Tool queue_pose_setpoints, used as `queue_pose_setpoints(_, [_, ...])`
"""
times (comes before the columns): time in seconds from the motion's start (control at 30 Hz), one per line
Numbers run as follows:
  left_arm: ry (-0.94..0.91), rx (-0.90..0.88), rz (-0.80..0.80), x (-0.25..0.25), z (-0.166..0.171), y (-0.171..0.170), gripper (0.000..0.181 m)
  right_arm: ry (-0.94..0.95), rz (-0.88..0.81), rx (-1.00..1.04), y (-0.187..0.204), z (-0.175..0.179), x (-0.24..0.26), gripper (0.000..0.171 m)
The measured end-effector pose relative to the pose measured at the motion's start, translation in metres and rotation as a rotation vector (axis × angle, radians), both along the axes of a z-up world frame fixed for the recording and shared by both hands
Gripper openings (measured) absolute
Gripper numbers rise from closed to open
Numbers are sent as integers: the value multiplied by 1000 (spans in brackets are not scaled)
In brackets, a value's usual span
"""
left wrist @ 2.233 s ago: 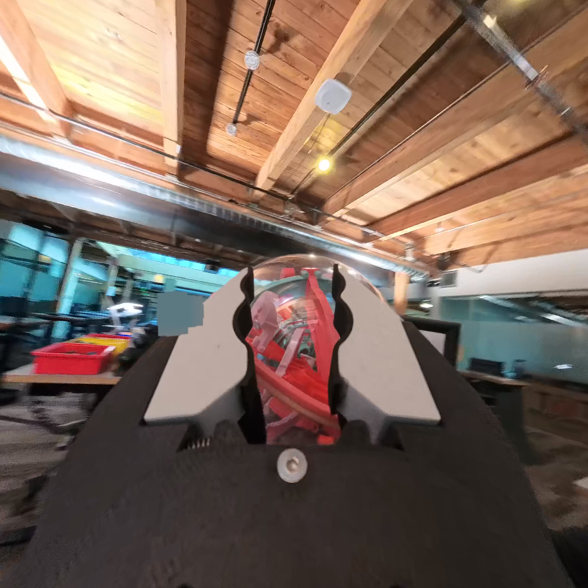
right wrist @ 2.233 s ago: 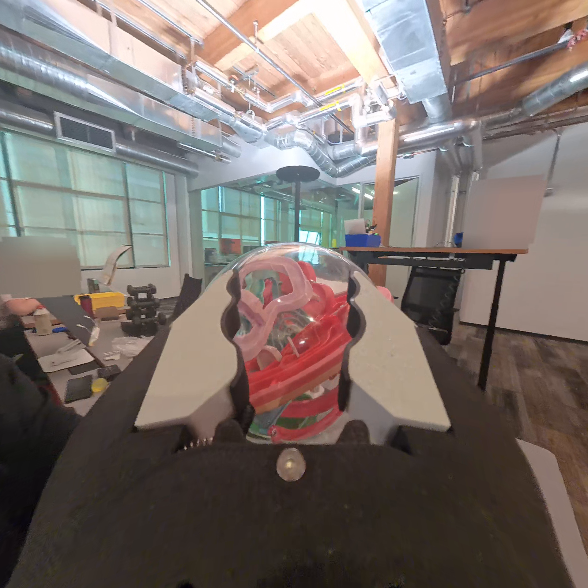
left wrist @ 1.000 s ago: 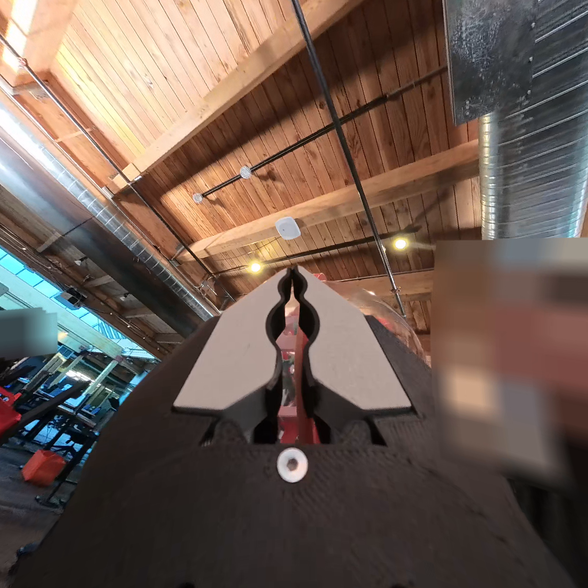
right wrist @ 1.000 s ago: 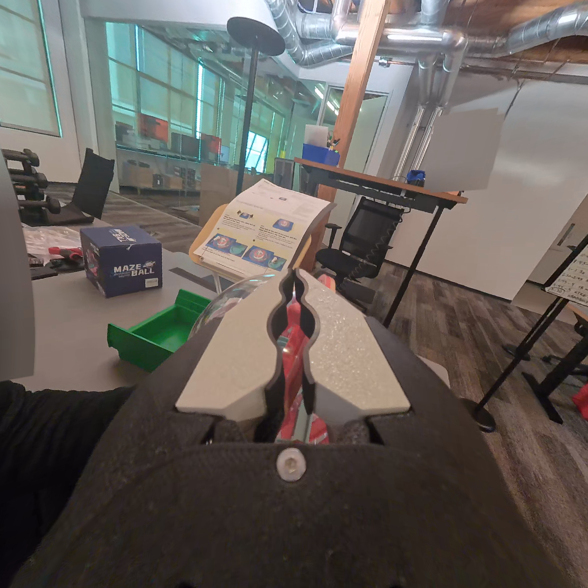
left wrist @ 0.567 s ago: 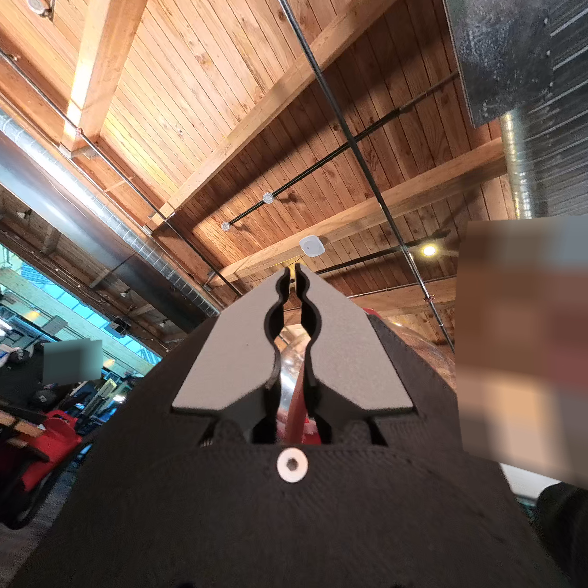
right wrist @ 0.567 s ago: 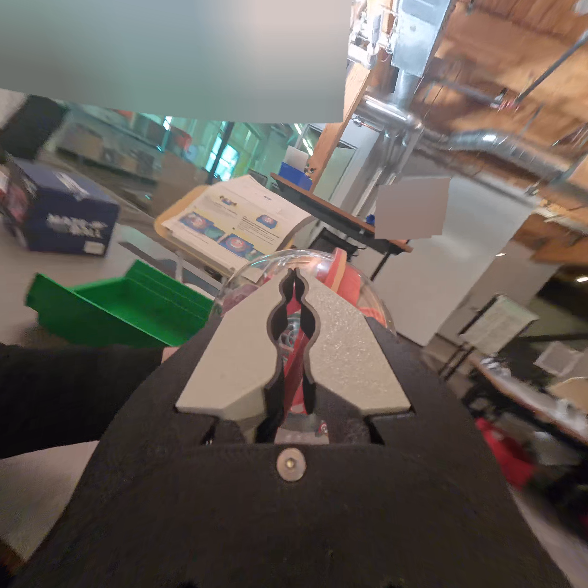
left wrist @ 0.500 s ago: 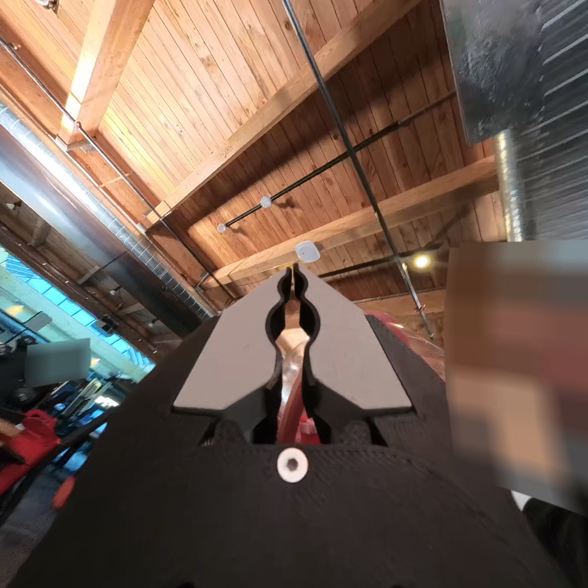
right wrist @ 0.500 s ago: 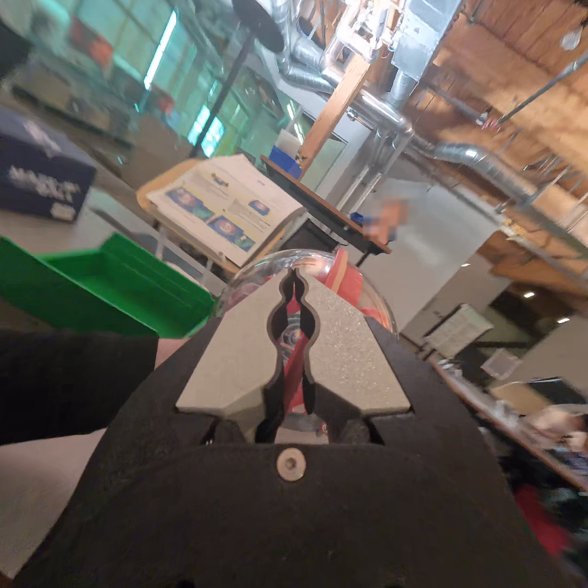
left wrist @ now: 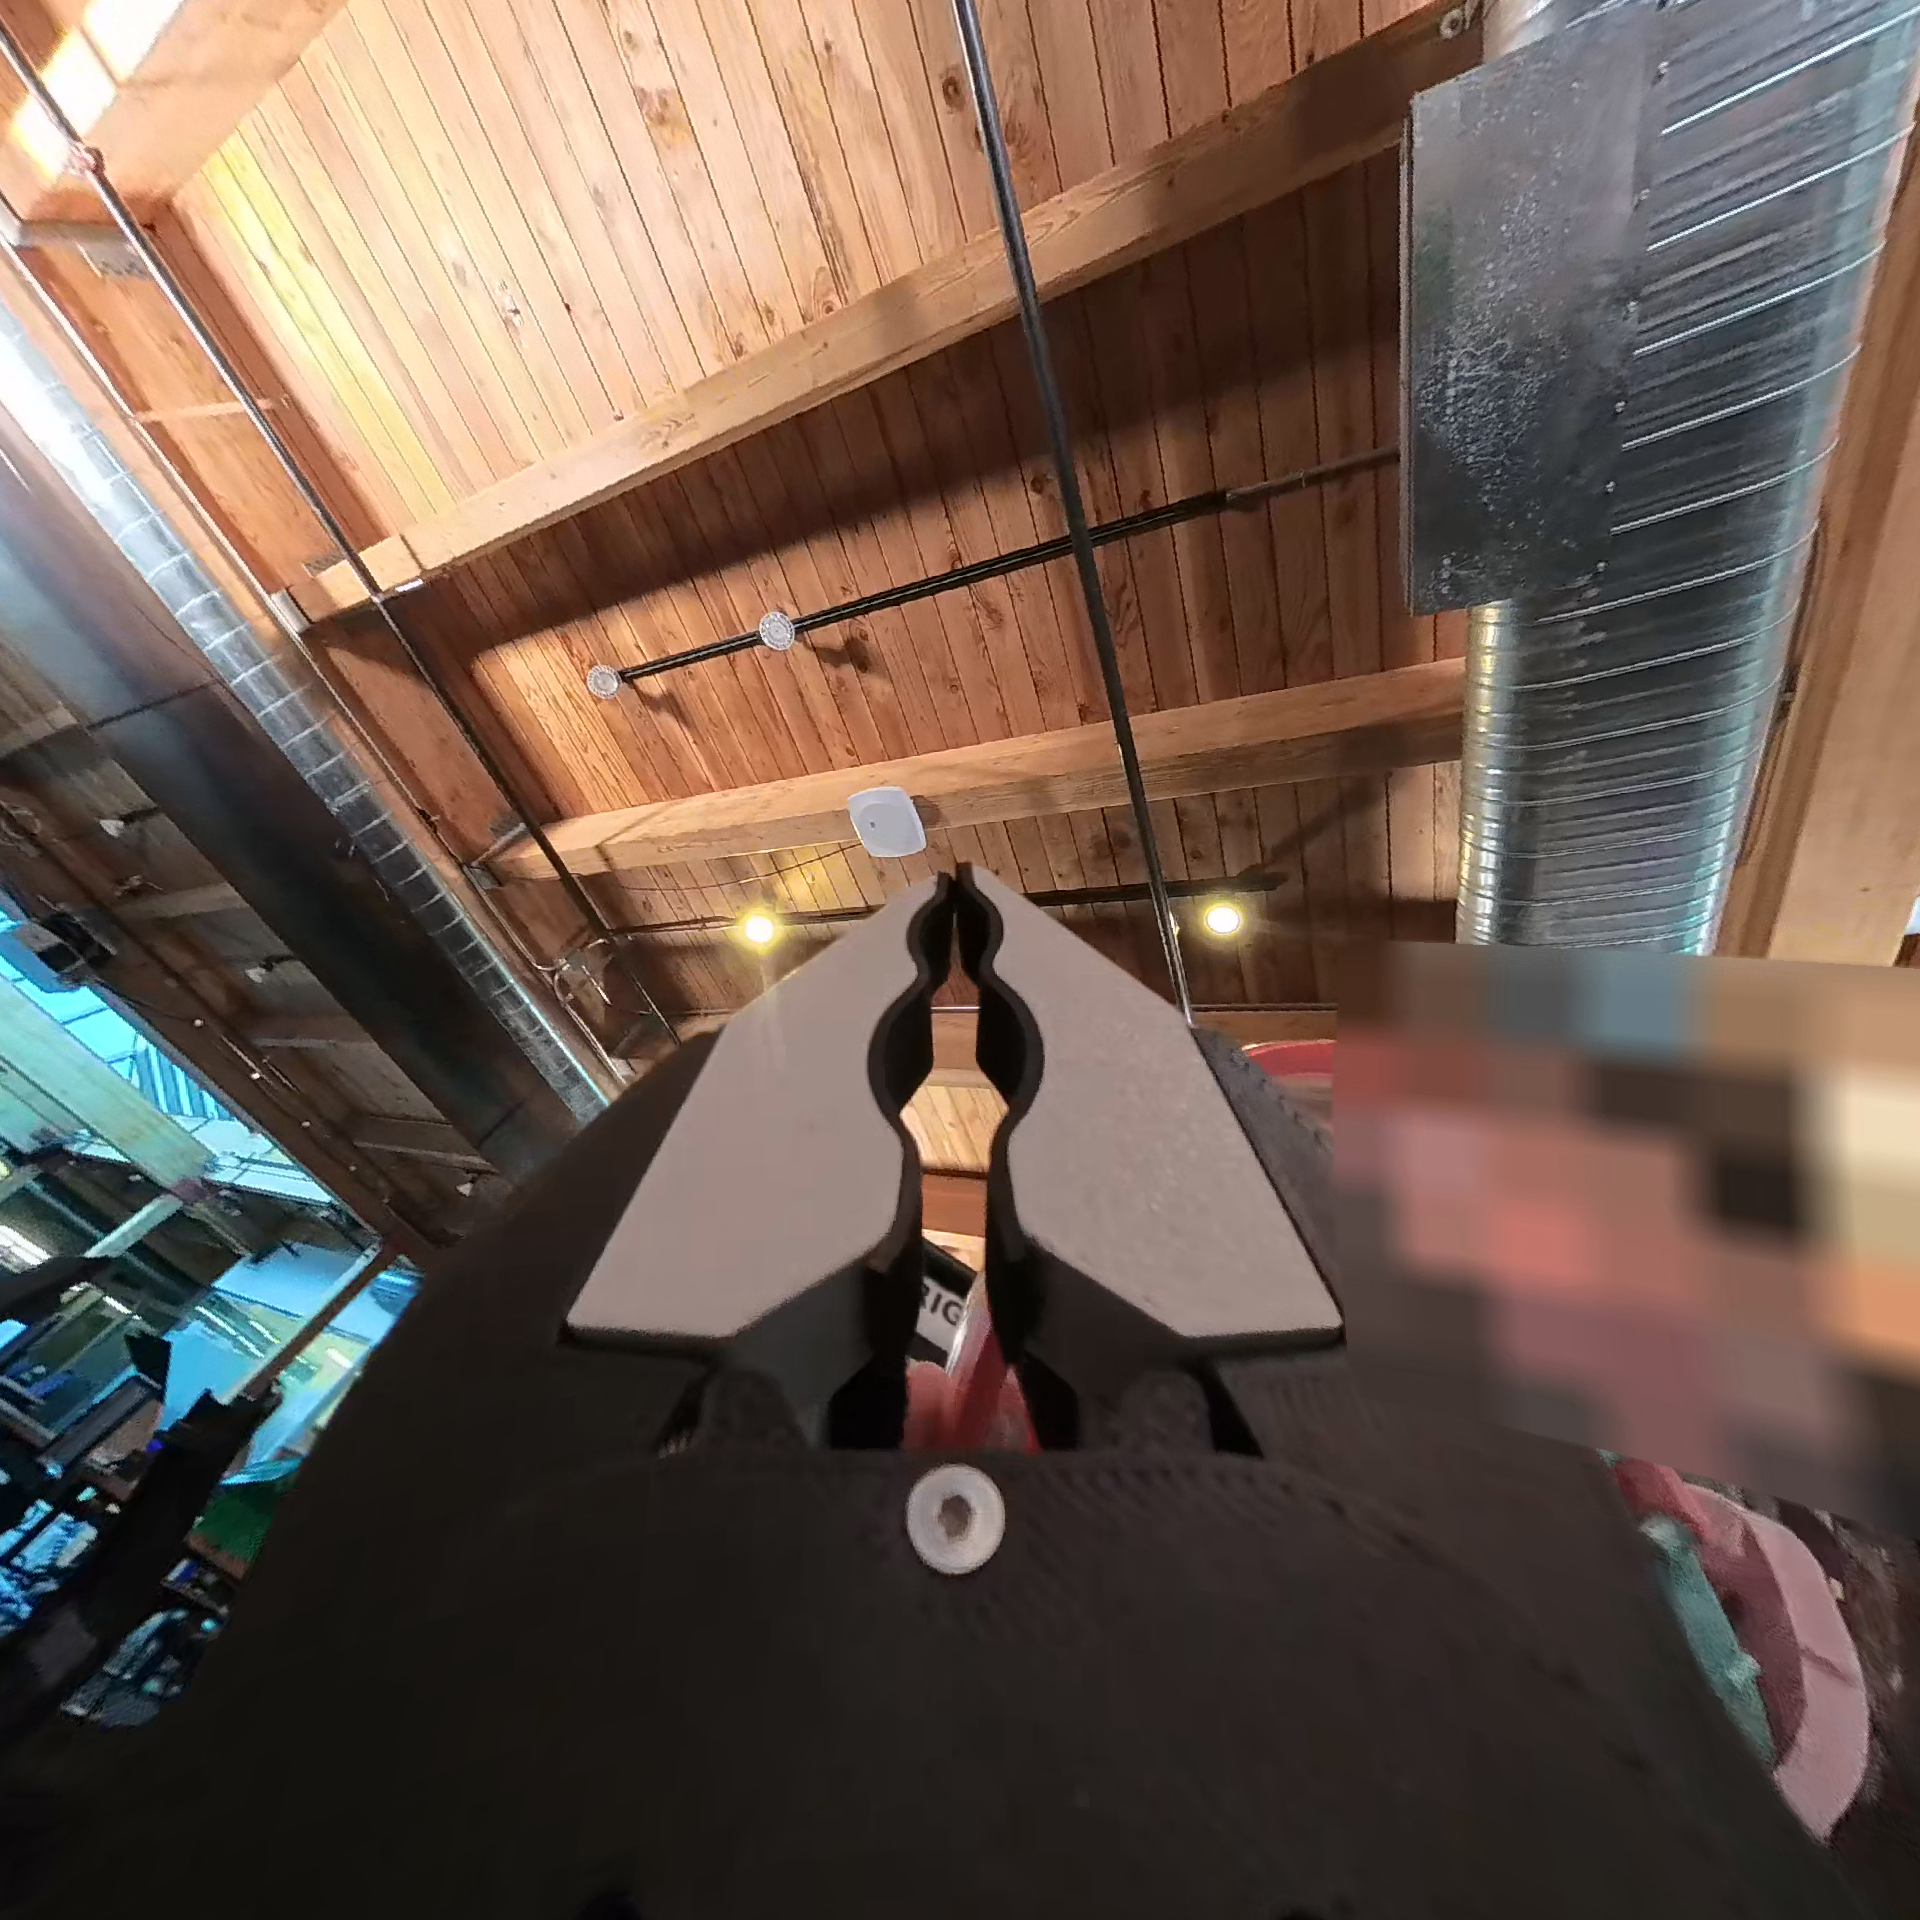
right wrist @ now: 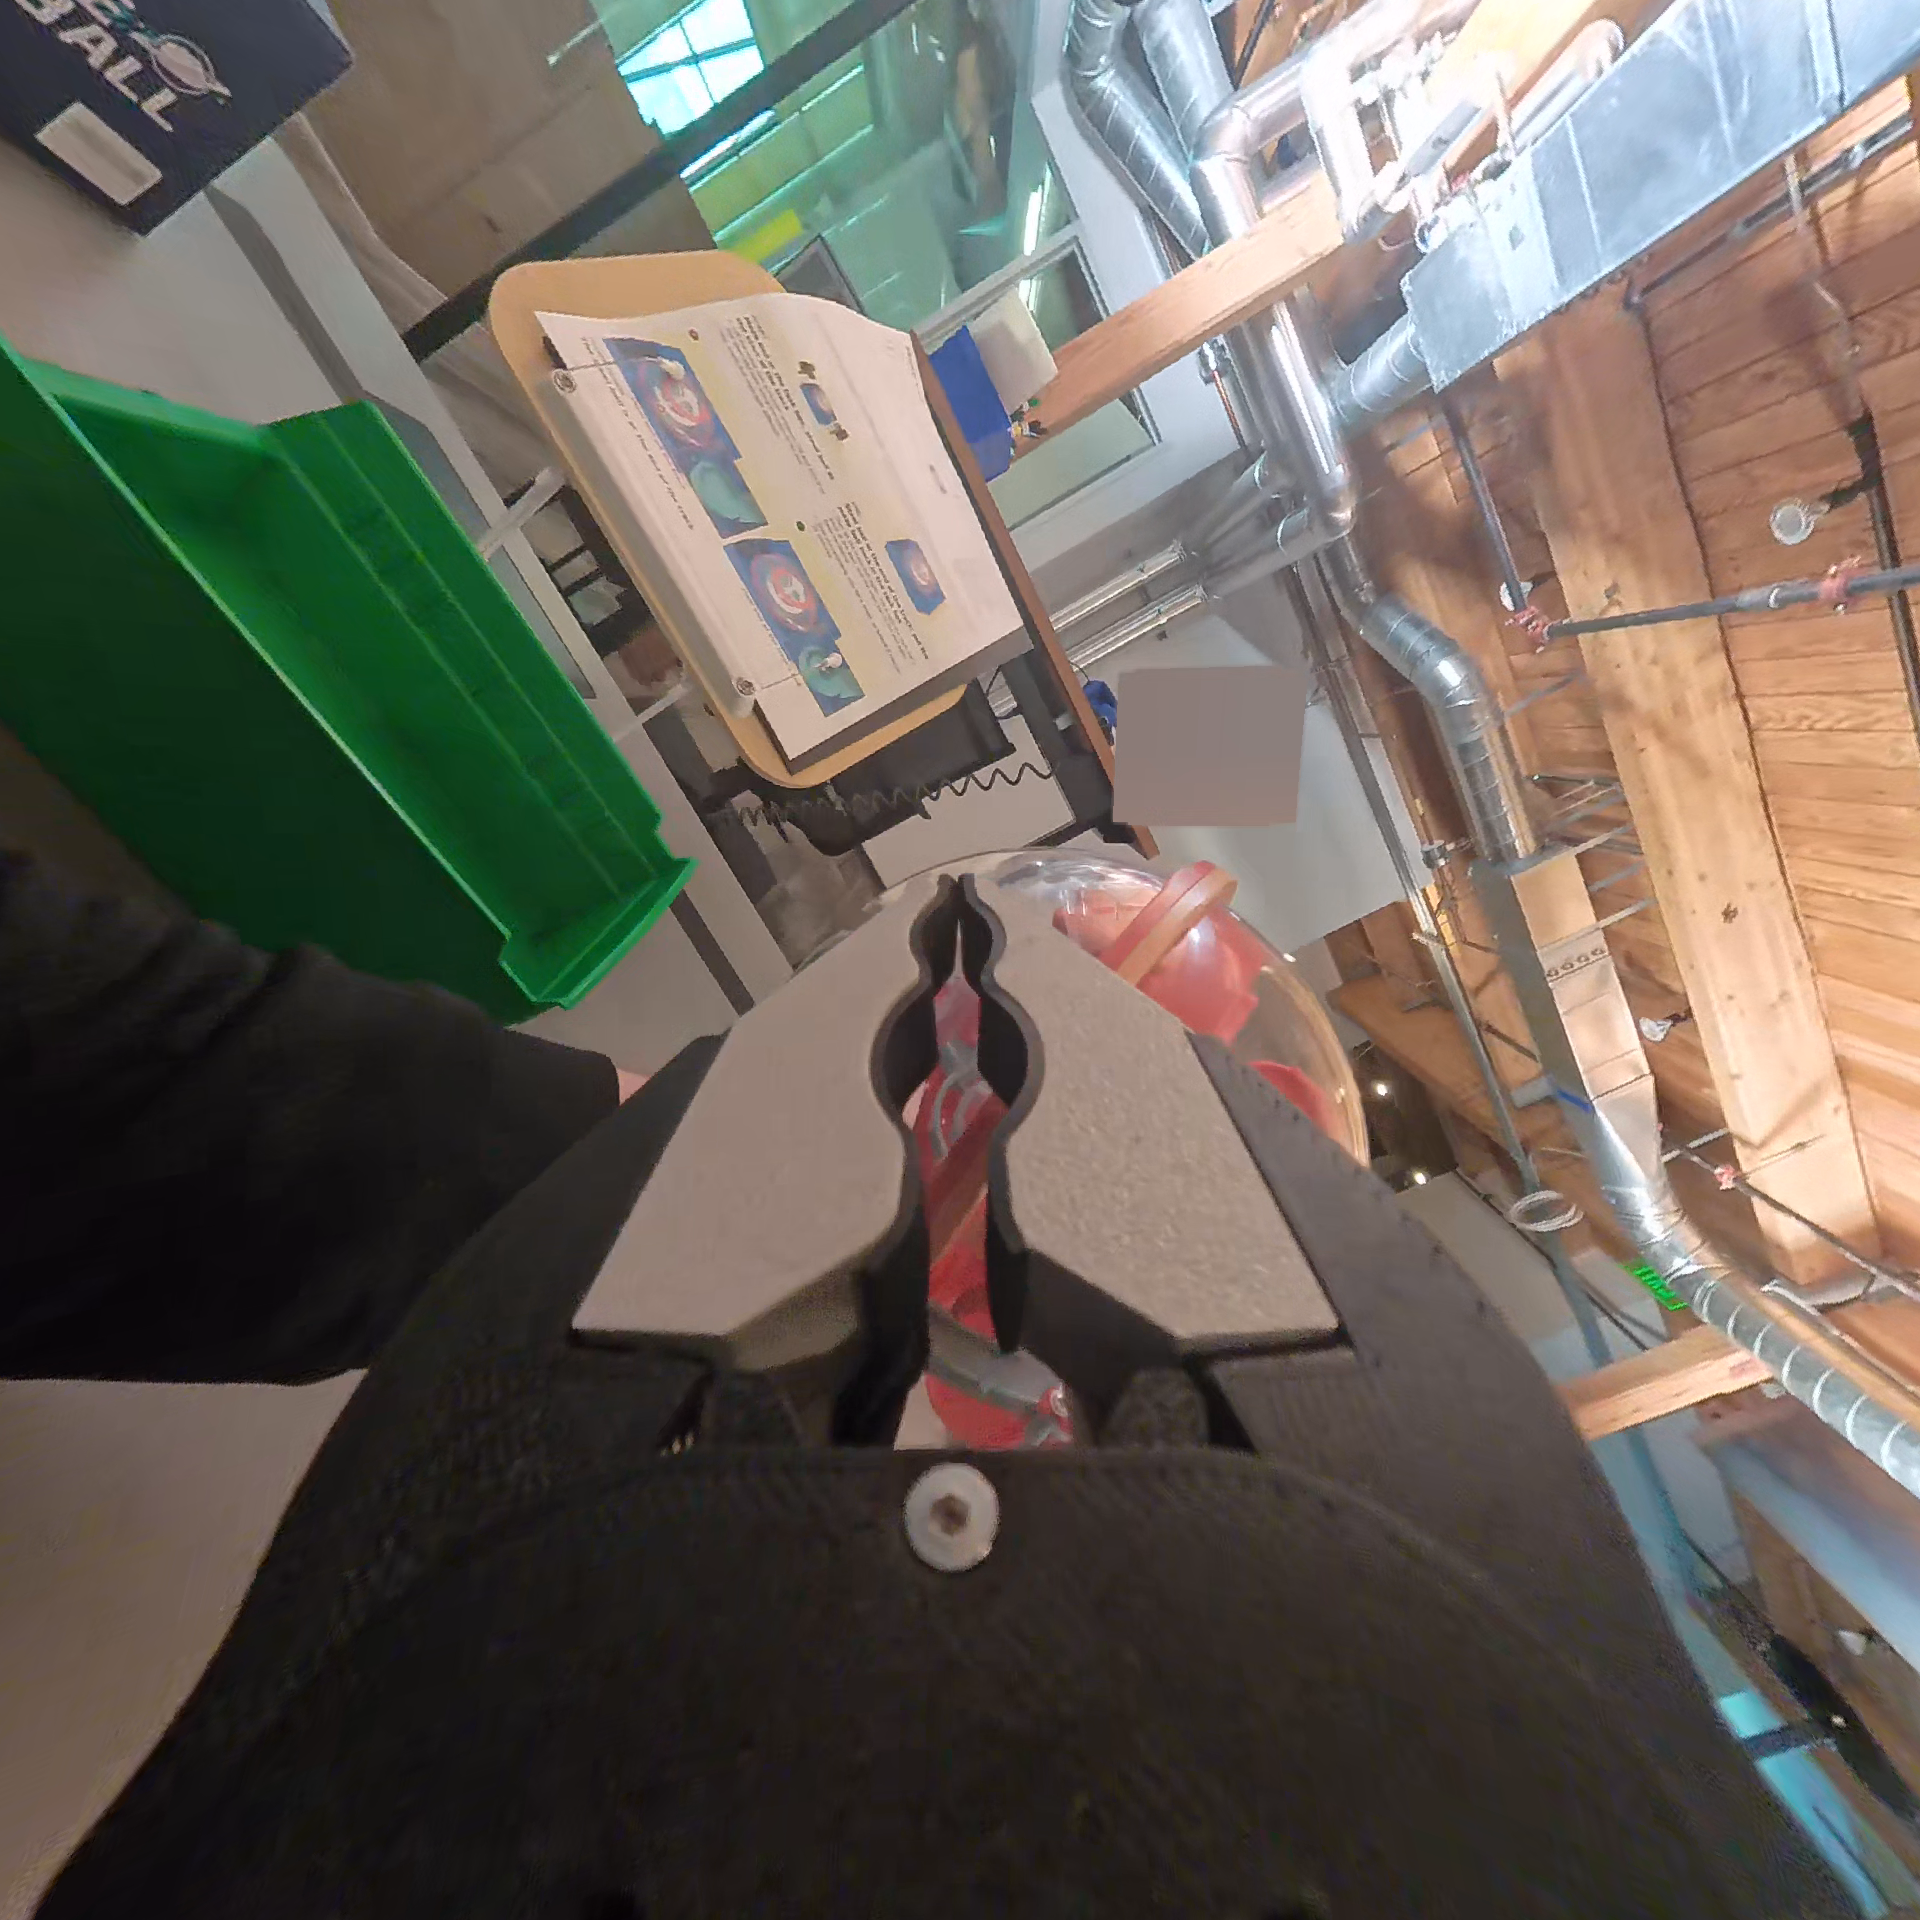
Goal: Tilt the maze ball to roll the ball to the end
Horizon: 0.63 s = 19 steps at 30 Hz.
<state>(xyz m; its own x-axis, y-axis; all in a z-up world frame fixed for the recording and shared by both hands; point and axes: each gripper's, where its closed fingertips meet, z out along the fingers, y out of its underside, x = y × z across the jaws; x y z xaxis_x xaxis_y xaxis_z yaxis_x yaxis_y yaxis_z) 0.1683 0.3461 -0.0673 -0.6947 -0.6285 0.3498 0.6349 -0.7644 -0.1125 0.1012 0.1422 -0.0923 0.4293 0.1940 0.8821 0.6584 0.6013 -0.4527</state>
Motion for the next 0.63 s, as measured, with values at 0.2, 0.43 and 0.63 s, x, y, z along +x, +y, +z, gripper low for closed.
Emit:
queue_pose_setpoints(0.2, [-11,43,3,-2,2,-2,0,-21,22,2,-6,-9,-2,0])
queue_pose_setpoints(0.43, [-66,178,-36,-7,24,-26,0,-11,98,44,-25,-8,-11,0])
queue_pose_setpoints(0.63, [-111,292,-73,-7,35,-54,0,17,117,63,-33,-5,-13,0])
